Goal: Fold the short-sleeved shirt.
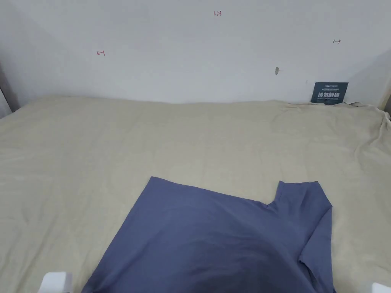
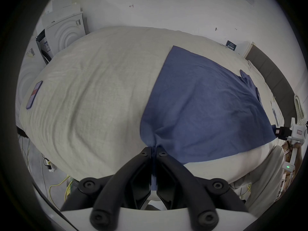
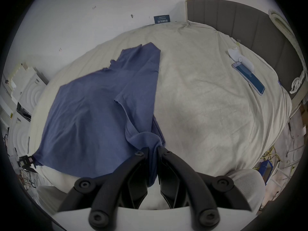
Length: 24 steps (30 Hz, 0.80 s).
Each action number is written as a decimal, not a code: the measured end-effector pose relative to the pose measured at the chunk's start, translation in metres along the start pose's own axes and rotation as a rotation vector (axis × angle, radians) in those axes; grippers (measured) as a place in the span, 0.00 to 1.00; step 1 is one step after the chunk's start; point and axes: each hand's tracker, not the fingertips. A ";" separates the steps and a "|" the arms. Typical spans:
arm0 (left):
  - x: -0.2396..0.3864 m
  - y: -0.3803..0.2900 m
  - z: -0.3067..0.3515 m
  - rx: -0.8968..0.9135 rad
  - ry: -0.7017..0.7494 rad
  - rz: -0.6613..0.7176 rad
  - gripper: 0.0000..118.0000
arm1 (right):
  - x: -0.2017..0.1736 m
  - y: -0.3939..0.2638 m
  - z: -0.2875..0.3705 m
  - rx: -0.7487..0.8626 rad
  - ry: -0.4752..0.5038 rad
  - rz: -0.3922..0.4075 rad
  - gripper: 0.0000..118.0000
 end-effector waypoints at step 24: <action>0.053 0.048 0.031 0.167 0.004 -0.010 0.99 | -0.024 0.049 0.090 0.341 -0.021 0.135 0.69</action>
